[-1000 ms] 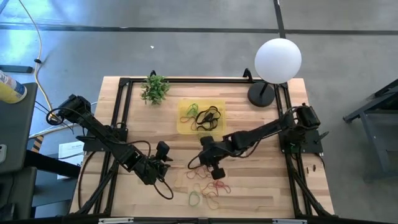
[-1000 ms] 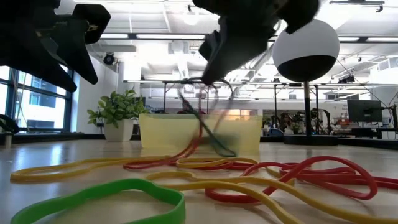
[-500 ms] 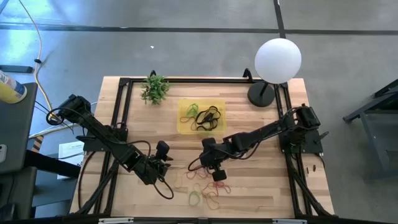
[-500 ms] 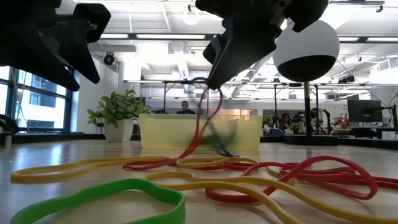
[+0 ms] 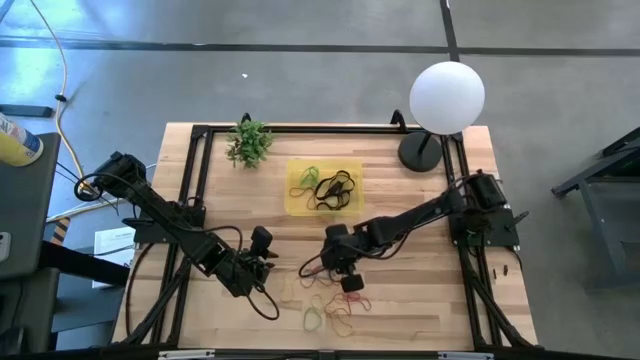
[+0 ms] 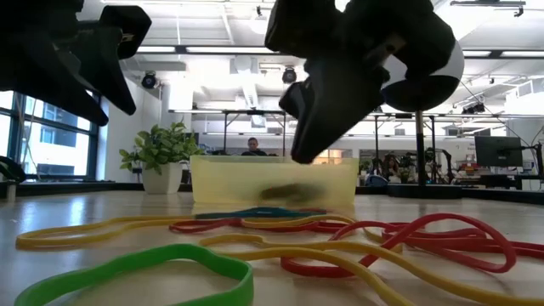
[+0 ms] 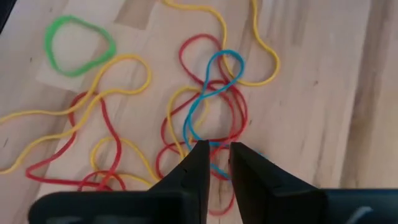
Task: Pick and place rubber bands into bin
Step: Put the red rubber band into the yellow bin
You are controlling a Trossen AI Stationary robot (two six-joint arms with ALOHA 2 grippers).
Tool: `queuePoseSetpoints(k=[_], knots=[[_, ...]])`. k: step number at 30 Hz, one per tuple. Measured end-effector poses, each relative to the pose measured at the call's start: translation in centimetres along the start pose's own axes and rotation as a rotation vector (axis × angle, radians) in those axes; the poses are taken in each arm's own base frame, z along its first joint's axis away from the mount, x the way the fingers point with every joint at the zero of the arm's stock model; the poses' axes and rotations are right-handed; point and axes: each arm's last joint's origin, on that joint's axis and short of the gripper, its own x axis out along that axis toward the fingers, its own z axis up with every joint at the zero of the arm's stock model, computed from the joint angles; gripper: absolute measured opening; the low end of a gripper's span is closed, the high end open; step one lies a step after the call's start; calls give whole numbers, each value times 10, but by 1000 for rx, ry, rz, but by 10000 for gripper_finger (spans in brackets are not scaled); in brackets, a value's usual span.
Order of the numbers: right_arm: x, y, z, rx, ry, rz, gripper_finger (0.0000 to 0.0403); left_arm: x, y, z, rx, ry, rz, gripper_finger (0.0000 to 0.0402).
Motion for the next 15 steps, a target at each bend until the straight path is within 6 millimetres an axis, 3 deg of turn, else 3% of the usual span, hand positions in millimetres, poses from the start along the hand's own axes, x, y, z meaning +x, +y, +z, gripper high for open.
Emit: queuePoseSetpoints(k=[15], knots=[[3,-2,-4,25,34,-50,101,0,0,0,1,2,0,122]])
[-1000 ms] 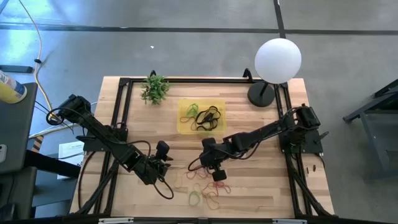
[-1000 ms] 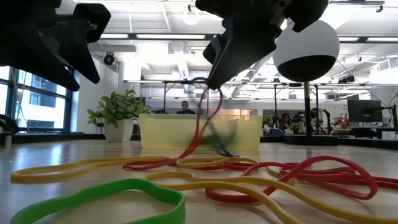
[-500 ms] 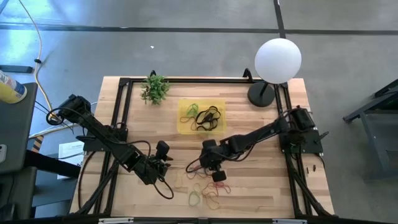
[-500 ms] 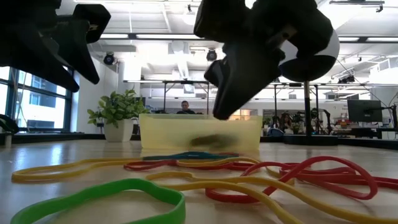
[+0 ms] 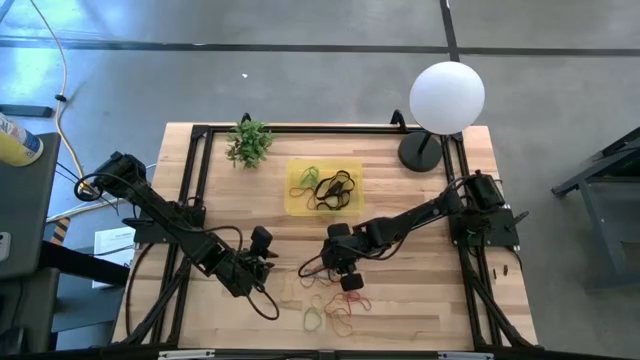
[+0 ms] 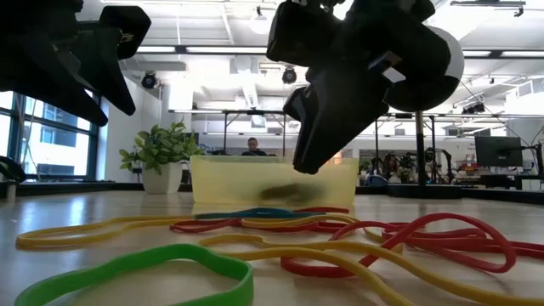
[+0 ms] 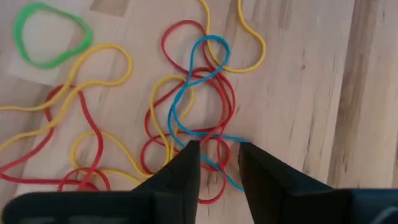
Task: Pick and place rubber bands into bin
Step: Put the red rubber band into the yellow bin
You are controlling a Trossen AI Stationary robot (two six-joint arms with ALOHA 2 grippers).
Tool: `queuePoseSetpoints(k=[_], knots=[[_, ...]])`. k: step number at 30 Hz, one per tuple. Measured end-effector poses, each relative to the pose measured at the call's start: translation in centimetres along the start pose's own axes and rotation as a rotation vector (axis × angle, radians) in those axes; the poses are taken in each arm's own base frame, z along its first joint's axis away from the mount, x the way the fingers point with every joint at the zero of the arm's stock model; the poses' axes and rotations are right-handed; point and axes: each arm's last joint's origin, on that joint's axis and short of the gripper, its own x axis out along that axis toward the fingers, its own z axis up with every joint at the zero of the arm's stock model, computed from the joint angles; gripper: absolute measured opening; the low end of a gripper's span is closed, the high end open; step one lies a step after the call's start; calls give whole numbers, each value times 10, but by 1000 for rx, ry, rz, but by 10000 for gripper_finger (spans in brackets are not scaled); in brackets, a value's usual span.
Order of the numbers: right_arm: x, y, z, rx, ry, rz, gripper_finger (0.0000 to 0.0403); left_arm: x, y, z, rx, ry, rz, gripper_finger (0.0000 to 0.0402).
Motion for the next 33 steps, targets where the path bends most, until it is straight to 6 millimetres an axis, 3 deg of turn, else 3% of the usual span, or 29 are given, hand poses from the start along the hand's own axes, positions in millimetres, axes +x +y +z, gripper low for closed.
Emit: queuePoseSetpoints(k=[9,18,23,28,33], knots=[[2,15,-7,-23,61,-11,153,0,0,0,0,0,0,122],[26,22,-20,-52,134,-49,145,0,0,0,-4,0,0,122],[29,21,-21,-44,140,-88,145,0,0,0,-18,0,0,122],[29,20,-21,-55,147,-86,122,0,0,0,-22,1,0,122],[29,20,-23,-67,166,-81,55,0,0,0,-21,1,0,122]])
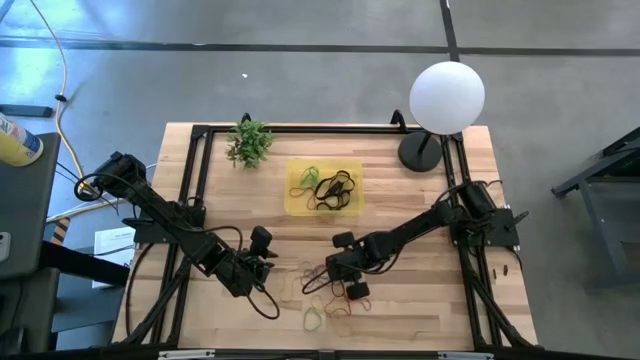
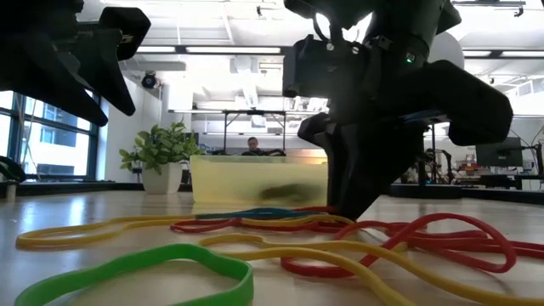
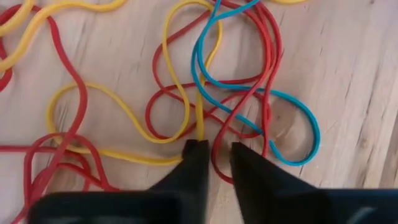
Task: Pick and place rubber bands into bin
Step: Put the red rubber band into the yellow bin
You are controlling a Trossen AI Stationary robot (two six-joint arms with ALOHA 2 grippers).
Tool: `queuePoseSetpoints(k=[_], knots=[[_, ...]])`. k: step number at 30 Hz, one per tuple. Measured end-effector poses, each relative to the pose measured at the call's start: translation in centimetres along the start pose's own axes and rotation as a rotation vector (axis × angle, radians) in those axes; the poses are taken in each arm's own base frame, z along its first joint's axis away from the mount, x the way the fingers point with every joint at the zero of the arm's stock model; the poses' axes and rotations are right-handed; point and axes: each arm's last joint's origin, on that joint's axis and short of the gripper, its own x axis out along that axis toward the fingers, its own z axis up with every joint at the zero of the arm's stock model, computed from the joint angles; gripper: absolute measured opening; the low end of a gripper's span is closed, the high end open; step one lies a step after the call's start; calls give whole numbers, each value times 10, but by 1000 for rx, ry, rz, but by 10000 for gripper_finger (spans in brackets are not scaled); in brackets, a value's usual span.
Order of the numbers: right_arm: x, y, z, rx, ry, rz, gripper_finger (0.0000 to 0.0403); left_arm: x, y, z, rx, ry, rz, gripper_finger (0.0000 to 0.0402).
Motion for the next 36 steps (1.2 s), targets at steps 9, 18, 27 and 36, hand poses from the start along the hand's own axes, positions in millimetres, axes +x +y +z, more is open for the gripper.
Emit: queuePoseSetpoints(k=[9,18,27,36], knots=[[0,-1,-2,6,18,-22,18,0,0,0,-1,1,0,122],[-11,-3,-6,21,56,-55,4,0,0,0,-2,1,0,122],[-43,-6,-2,34,0,-122,3,0,0,0,0,4,0,122],[-81,-11,1,23,-89,-221,3,0,0,-1,2,6,7,122]])
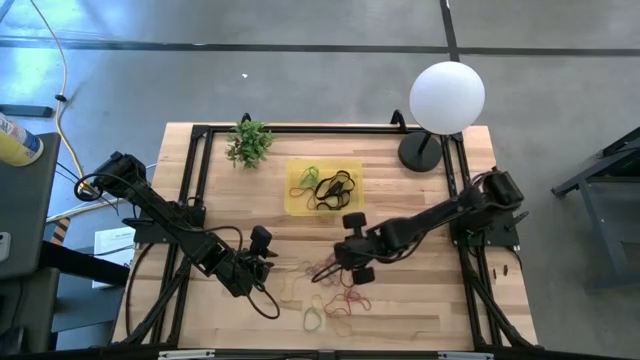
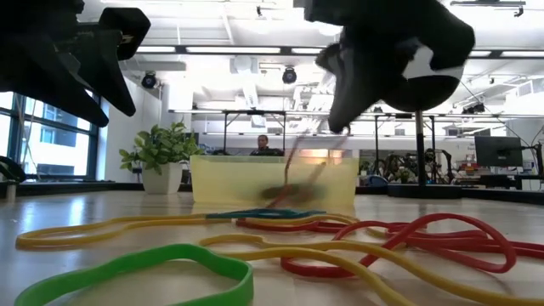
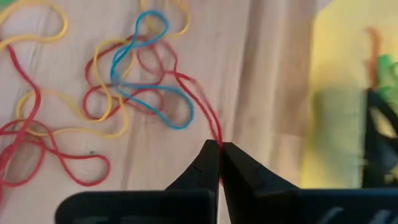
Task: Pick and place rubber bands into bin
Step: Put the red rubber band into the yellow bin
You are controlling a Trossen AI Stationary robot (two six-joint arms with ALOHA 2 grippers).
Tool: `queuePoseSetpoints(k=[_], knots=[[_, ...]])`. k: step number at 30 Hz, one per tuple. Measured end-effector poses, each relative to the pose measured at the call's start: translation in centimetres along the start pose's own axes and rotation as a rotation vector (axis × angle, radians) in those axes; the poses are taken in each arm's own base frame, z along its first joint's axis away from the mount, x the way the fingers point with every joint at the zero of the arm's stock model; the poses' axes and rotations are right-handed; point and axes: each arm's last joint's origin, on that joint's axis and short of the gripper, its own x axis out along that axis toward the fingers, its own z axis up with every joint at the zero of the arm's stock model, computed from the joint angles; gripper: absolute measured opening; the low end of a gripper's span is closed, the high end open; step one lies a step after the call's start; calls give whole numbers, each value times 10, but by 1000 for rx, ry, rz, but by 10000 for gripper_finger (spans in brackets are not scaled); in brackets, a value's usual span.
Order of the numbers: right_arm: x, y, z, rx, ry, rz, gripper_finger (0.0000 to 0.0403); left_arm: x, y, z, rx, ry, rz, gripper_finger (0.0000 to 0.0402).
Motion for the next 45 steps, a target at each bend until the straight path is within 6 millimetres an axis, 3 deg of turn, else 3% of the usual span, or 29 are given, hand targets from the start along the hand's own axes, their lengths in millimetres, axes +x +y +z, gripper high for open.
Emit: queuePoseSetpoints(k=[10,18,23,32,37,45], knots=[[-45,-19,10,-72,-174,-197,2,0,0,0,0,1,15,122],[-61,-50,23,-135,-282,-382,1,0,1,0,0,1,20,122],[-56,-81,28,-121,-305,-450,1,0,1,0,-2,0,34,122],[-39,-146,28,1,-404,-363,1,0,1,0,-1,2,46,122],[-18,-161,32,13,-482,-286,1,0,1,0,1,4,46,122],[25,-171,26,41,-434,-212,2,0,1,-1,14,10,45,122]])
